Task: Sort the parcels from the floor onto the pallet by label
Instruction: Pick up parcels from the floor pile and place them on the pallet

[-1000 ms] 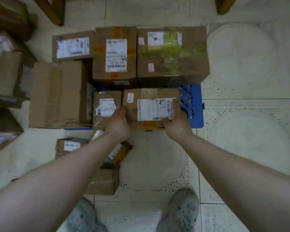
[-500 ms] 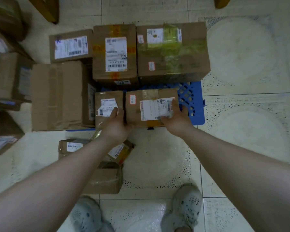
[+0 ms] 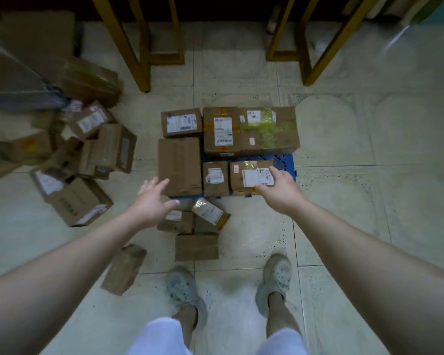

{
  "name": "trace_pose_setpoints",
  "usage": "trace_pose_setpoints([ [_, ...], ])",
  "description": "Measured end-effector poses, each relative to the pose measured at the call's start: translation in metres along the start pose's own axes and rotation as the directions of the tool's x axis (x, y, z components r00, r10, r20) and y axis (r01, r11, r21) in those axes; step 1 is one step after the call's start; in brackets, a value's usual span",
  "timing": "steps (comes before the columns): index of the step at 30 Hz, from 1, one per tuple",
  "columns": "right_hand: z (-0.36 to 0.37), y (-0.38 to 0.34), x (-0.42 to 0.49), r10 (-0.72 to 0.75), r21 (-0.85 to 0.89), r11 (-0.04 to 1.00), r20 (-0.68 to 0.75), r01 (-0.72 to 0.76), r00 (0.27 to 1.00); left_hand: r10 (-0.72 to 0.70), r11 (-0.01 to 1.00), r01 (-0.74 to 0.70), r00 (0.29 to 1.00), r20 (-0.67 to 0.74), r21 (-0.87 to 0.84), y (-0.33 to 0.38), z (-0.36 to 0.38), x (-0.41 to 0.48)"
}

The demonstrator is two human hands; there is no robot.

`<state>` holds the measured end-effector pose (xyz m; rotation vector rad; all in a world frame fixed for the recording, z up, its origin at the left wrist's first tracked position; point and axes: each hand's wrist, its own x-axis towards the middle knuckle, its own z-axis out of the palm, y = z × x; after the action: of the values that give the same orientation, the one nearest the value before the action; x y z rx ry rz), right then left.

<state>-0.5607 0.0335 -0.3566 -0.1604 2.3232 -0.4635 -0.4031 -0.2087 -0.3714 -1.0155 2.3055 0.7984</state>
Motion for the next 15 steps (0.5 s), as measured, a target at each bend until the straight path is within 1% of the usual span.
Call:
trace_pose_setpoints([
  [4,-0.014,-0.054,-0.072,-0.060,-0.010,0.998,-0.022,0.060,0.998,-0.049,0.999,0.050,0.999,-0.022,0.012,-0.040,-0.072,-0.063],
  [7,-0.020,-0.087,-0.105,-0.114,-0.012,0.993,-0.011,0.114,0.993,-0.079,0.997,0.078,0.995,-0.068,-0.016,-0.058,-0.104,-0.098],
  [11,-0.013,-0.120,-0.124,-0.172,-0.008,0.985,0.015,0.172,0.985,-0.097,0.992,0.088,0.989,-0.112,-0.086,-0.080,-0.116,-0.132],
  [15,0.014,-0.132,-0.136,-0.211,-0.060,0.975,0.076,0.216,0.974,-0.122,0.984,0.107,0.987,-0.102,-0.142,-0.099,-0.104,-0.151],
])
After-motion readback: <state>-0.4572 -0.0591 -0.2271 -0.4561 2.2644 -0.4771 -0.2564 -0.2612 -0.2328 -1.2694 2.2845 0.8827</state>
